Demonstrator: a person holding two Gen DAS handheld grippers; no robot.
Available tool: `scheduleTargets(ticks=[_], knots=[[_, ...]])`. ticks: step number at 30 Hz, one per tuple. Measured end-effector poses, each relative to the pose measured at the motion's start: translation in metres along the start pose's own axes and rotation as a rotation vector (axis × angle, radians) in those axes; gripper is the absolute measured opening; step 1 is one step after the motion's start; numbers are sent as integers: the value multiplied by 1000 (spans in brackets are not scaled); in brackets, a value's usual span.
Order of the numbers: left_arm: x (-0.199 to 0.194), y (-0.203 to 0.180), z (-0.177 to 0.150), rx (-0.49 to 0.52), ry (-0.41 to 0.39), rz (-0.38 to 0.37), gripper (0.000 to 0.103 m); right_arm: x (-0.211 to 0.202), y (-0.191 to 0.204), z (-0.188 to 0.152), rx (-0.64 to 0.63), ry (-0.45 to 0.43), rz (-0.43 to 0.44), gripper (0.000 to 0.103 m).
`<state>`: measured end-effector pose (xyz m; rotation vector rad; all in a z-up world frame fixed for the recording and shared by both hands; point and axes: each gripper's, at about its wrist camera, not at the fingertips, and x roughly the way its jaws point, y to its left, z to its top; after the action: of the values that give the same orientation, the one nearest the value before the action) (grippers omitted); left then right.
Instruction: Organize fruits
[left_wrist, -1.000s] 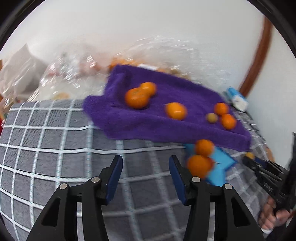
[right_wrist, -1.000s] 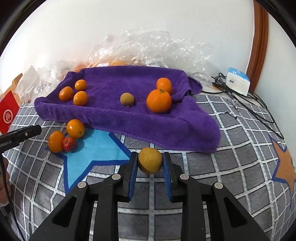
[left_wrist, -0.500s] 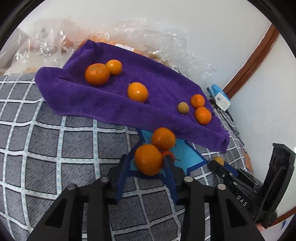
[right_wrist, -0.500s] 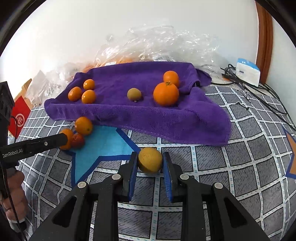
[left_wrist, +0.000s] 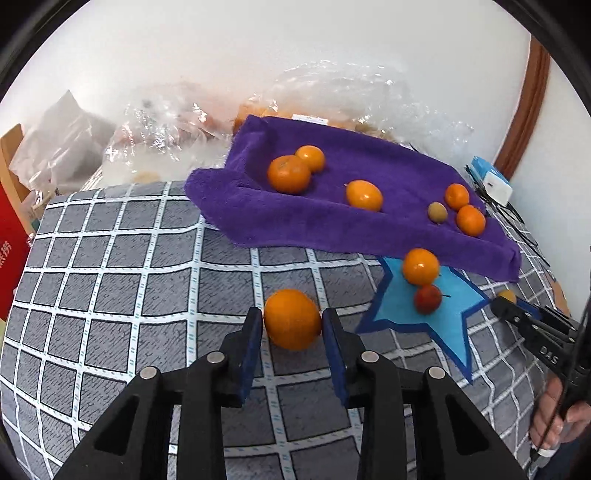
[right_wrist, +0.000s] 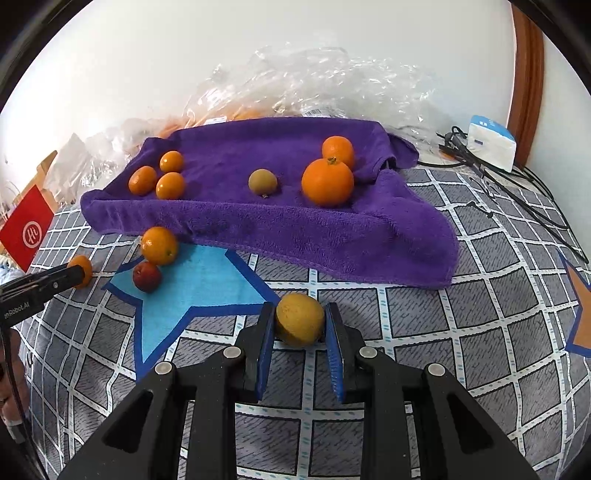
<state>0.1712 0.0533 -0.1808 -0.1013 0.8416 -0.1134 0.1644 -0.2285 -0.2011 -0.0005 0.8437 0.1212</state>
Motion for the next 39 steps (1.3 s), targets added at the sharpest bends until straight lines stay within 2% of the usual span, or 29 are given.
scheduleTargets(ticks=[3,6,11,15,30,39], knots=[[8,2,0,-13,17,21,32,0,-3,0,12,-1,11,26],[9,0,-2,4,-4,39,32,-1,-5,-1,18,-2,8,26],[6,18,-4,-83,-25,-51,32,-1,-3,-1,8,-2,6,26],[2,25,-6,-126,-49,-48,32,-2,-3,-1,5,-7,9,26],[-8,25,-8,-137,-104,-51,32,-3,-4,-1,20,-11,2,26],[-21,15,-9,-93,-165,-37,32,-1,-3,-1,15,-8,-4,27]])
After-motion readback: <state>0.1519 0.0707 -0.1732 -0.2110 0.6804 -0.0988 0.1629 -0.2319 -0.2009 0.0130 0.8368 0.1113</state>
